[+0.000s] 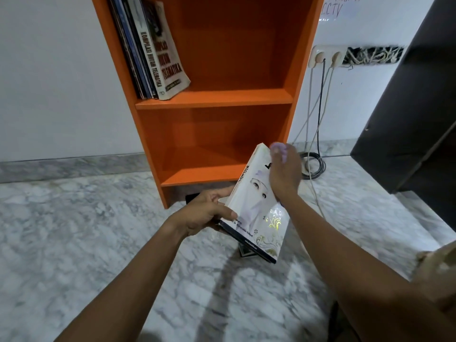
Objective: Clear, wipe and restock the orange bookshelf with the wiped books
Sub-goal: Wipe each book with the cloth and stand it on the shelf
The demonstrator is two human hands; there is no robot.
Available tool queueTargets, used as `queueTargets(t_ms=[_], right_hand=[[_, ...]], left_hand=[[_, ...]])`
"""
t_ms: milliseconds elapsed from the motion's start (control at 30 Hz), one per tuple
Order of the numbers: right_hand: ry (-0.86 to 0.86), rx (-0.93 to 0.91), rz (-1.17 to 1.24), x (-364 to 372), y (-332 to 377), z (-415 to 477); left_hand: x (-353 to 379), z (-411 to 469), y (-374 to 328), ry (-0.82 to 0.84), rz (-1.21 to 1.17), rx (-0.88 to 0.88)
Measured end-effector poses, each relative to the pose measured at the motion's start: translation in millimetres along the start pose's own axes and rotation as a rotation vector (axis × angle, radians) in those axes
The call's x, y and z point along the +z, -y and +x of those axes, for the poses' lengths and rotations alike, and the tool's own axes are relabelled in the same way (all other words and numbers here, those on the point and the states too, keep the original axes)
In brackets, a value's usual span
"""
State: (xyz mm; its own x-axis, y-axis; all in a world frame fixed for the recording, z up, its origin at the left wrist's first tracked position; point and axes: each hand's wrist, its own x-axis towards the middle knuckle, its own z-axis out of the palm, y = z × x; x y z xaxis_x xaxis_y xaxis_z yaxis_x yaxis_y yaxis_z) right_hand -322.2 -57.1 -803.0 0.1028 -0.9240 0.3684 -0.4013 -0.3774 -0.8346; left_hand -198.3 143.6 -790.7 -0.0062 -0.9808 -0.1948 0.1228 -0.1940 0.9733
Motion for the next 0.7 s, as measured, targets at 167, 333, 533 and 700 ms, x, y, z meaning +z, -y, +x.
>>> queueTargets(t_ms=[167,333,533,700], right_hand=[[0.292,-0.426,0.11,2.6,33.2,-38.4],[0.526,-0.517,0.175,4.1,38.2,-85.5],[0.359,-0.449,0.097,-6.7,21.0,-90.0],[0.258,-0.007,0.185,-27.3,15.1,-52.1]], left_hand=[[13.8,7.7,-5.7,-0.132,-0.09,0.075],[6.0,11.6,-7.7,-0.367,-0.224,0.149],[-6.4,11.0,-9.4,-0.42,-0.319,0.161],[1.9,8.2,-13.8,-0.362,-0.328,0.16]])
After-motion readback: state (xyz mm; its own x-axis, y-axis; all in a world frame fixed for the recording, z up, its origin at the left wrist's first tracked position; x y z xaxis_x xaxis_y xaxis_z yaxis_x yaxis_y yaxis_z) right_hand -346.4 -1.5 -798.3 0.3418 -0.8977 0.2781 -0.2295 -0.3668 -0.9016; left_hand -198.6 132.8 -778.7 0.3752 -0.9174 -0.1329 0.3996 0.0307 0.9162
